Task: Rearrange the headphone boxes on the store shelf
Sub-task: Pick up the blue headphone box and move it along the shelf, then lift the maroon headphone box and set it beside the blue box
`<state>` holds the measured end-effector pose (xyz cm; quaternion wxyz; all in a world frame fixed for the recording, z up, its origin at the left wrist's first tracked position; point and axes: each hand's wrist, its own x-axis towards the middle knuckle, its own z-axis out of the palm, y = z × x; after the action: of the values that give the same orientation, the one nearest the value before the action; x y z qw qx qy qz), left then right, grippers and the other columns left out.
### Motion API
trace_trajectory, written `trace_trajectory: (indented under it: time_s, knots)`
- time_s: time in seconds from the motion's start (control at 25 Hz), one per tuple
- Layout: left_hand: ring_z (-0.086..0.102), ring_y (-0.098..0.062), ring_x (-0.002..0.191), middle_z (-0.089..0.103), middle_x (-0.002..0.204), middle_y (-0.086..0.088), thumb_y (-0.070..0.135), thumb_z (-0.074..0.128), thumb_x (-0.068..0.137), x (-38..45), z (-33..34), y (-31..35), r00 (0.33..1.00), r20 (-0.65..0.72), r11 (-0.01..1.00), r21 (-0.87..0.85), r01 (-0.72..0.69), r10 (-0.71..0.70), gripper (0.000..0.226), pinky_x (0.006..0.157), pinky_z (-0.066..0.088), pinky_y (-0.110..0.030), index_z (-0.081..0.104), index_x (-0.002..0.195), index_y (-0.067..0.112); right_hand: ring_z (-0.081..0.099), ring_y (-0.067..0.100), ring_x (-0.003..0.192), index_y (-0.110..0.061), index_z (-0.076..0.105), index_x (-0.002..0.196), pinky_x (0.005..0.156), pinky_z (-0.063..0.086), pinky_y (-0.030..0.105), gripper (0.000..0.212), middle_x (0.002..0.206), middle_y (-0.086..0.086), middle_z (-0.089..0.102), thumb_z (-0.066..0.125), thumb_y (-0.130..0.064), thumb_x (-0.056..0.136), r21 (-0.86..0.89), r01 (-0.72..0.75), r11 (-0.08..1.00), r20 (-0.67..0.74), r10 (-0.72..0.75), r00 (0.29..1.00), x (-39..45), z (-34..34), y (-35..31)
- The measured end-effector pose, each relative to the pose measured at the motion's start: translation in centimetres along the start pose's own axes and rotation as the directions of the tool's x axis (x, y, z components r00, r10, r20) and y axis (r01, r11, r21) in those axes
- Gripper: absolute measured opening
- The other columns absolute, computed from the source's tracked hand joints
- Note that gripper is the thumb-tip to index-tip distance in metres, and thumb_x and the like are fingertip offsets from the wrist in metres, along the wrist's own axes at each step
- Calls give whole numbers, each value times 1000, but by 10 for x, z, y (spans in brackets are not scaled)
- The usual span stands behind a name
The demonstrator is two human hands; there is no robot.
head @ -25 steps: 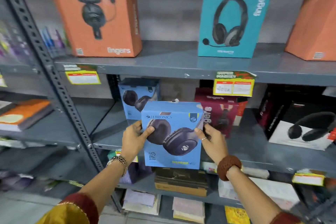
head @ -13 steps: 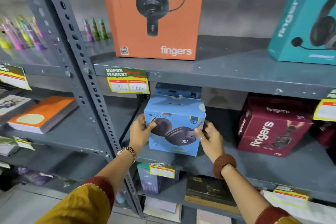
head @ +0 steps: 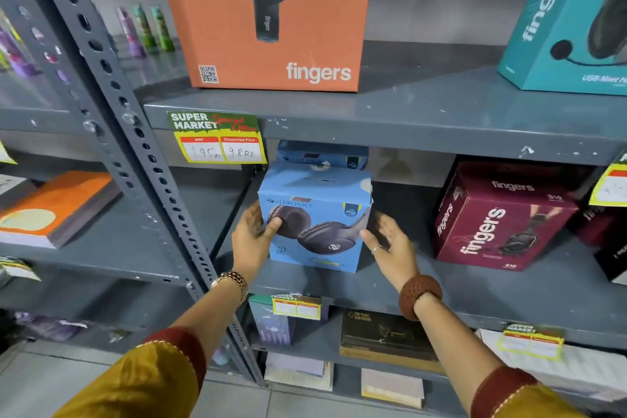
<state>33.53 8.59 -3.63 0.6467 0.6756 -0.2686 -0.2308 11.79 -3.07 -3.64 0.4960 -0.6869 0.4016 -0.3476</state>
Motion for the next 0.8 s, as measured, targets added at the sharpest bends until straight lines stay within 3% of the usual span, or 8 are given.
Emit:
trace_trajectory:
  time_s: [0.08, 0.2, 0.32, 0.44, 0.68, 0.8]
  knots:
    - [56, -21, 116, 57, 131, -8, 17, 63, 87, -18, 6, -11, 991, -126, 999, 4, 54, -53, 51, 101, 46, -36, 45, 133, 6, 44, 18, 131, -10, 43, 137, 99, 36, 21, 53, 143, 5, 47, 60, -19, 88, -2, -12, 1000, 12, 12, 1000, -8, -20, 9]
    - [58, -22, 110, 57, 129, -9, 19, 58, 90, -53, 22, -31, 974, -210, 995, 32, 93, -85, 38, 96, 45, -33, 50, 125, 7, 48, 14, 126, -12, 48, 132, 96, 36, 20, 45, 138, 4, 53, 58, -20, 89, -32, -33, 999, -14, 32, 999, -23, -61, 30]
    - [55, -19, 107, 54, 130, -6, 19, 55, 92, -89, 62, -39, 973, -205, 992, 55, 116, -102, 36, 92, 42, -29, 49, 126, 9, 53, 19, 123, -10, 54, 126, 97, 38, 23, 38, 131, 7, 59, 57, -19, 89, -50, -69, 996, -57, 66, 996, -39, -122, 57]
    - [57, -25, 112, 57, 128, -9, 19, 56, 91, -113, 111, -40, 975, -196, 992, 55, 117, -104, 34, 95, 43, -31, 51, 123, 7, 56, 23, 119, -8, 57, 122, 99, 40, 27, 34, 126, 10, 62, 58, -15, 89, -52, -112, 992, -115, 105, 988, -49, -180, 78]
    - [59, -23, 105, 62, 119, -9, 17, 55, 92, -143, 227, -29, 991, -124, 997, 52, 60, -54, 27, 88, 41, -25, 55, 117, 10, 60, 26, 113, -2, 59, 118, 94, 42, 26, 30, 121, 16, 65, 56, -11, 89, -55, -106, 993, -238, 90, 967, -33, -289, 97]
    - [57, -26, 116, 59, 128, -12, 15, 55, 91, -140, 274, -11, 998, -59, 999, 41, 30, -28, 34, 91, 42, -24, 52, 123, 4, 57, 28, 118, -1, 55, 122, 96, 40, 25, 35, 126, 18, 61, 57, -11, 89, -11, -110, 994, -219, 105, 970, -8, -313, 93]
